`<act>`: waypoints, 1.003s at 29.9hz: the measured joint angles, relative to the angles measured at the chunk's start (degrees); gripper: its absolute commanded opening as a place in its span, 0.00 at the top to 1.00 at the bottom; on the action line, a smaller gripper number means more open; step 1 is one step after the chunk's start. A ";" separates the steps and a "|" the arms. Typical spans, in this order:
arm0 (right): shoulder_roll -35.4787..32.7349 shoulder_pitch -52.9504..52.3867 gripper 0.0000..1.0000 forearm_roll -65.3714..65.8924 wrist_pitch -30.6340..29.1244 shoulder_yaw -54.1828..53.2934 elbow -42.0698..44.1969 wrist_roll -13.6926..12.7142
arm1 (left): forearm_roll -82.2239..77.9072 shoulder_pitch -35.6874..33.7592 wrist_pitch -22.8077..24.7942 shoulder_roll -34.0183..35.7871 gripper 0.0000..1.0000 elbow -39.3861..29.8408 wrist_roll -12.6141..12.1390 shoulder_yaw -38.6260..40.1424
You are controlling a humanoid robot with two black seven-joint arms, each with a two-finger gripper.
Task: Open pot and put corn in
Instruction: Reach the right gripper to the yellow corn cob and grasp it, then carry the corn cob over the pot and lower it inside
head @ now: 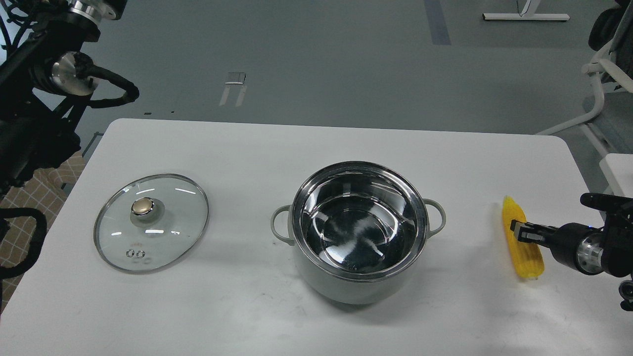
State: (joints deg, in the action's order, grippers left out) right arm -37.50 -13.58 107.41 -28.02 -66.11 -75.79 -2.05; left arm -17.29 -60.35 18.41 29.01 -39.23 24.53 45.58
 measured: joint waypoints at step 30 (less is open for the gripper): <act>13.57 -12.76 0.73 -17.15 0.02 14.15 -17.39 -0.46 | -0.41 -0.74 0.59 0.65 0.03 -0.60 -0.36 -0.60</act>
State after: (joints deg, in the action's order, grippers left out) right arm -23.92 -26.33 90.26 -28.00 -51.96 -93.19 -2.51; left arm -17.69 -61.09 19.01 29.66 -39.83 24.17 44.98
